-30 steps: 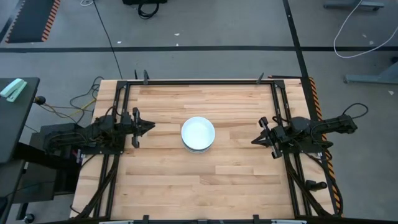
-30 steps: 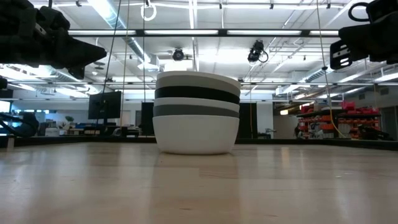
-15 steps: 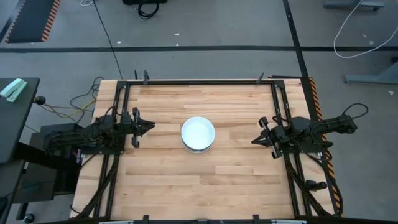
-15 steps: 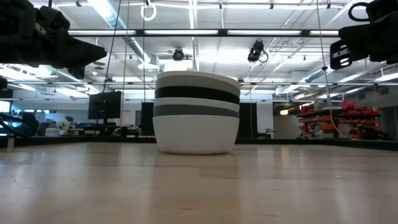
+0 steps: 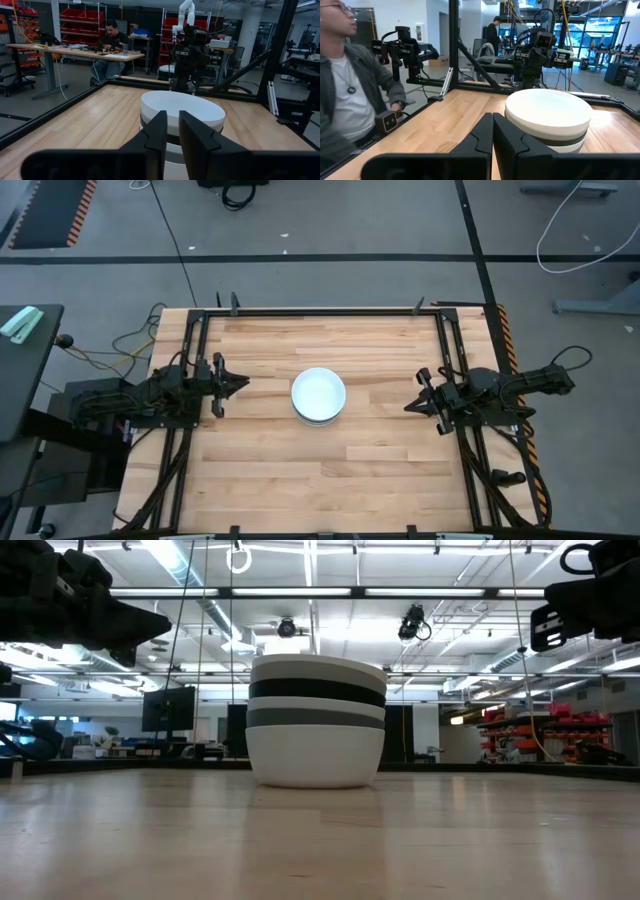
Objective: Nest bowls inside each other
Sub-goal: Return to Home Position
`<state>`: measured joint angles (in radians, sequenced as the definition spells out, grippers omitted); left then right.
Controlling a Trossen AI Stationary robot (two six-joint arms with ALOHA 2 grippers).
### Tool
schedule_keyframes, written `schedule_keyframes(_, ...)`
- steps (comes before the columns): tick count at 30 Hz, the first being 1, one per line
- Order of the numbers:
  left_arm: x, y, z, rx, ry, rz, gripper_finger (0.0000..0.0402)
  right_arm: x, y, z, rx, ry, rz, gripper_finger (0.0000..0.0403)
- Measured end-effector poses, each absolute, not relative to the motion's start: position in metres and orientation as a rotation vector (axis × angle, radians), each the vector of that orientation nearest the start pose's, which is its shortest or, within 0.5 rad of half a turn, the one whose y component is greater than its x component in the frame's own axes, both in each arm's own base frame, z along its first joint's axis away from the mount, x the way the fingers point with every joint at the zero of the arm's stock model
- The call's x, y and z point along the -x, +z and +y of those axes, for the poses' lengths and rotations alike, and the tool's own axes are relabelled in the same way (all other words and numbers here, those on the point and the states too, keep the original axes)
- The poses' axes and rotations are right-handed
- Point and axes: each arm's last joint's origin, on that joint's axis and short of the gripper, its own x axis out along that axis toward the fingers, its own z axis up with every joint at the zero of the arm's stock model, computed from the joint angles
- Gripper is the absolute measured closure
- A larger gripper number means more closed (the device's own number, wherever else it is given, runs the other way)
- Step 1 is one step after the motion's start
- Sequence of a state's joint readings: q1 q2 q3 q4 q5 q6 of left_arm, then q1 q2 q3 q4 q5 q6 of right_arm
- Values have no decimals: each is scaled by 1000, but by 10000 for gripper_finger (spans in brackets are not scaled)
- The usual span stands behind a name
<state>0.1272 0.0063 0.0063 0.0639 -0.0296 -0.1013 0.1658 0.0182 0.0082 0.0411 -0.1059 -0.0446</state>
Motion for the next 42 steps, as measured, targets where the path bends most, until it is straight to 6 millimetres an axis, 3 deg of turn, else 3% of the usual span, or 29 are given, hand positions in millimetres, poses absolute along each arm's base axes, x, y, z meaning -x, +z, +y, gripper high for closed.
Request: schedule_keyframes(42,-97,171,13,98,153,-72,342,-96,169,19,44,271,-37,385)
